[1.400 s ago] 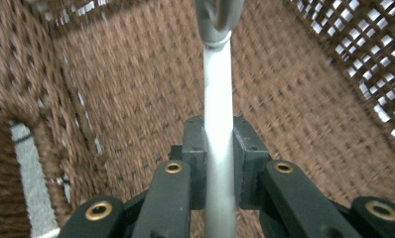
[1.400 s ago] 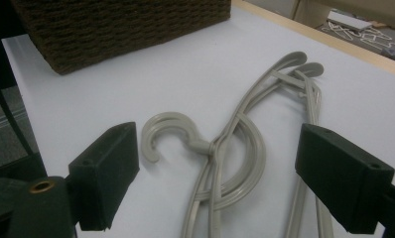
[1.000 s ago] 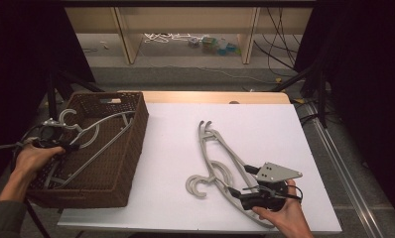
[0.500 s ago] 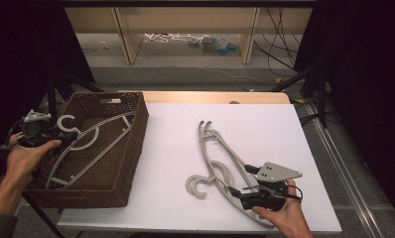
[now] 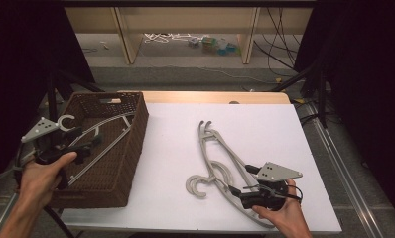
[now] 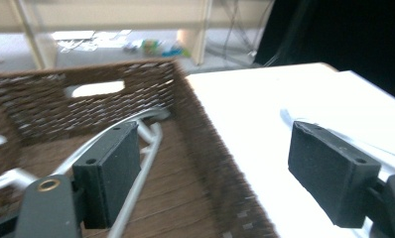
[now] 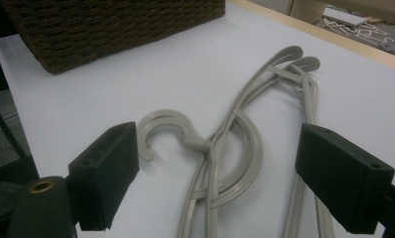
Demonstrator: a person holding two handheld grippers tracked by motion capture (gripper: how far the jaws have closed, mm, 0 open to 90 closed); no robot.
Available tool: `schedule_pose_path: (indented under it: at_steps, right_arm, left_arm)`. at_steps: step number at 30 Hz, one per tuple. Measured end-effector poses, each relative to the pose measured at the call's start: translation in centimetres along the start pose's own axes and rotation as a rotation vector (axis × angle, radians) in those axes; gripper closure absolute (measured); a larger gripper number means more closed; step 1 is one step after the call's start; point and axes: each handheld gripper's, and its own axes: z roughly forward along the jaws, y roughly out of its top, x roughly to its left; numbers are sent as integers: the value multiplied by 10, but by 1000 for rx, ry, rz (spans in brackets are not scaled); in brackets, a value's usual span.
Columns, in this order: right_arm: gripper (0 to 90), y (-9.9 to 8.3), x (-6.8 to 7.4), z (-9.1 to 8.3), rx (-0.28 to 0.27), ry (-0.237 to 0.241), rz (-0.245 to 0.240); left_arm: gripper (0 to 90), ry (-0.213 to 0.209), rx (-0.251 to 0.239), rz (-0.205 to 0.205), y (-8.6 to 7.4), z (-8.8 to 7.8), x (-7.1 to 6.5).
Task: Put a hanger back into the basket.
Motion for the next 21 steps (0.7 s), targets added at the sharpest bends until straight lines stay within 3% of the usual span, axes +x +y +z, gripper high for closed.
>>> schedule_pose_path:
  at_steps: [5,10,13,18,21]
  right_arm:
    - [181,-2,-2,0,-22,-18,6]
    - [180,-3,-3,0,-43,-23,26]
    - [175,-3,-4,0,-55,-24,38]
    - [169,-3,-5,0,-82,-29,51]
    - [168,-2,-5,0,-99,-26,55]
  left_arm:
    - [188,-71,-54,20,-11,4,-31]
    - [170,-149,-68,61,-29,15,-58]
    - [168,-152,-82,115,-36,18,-72]
    - [161,-180,-118,159,-45,22,-88]
    - [161,-210,-123,165,-55,26,-95]
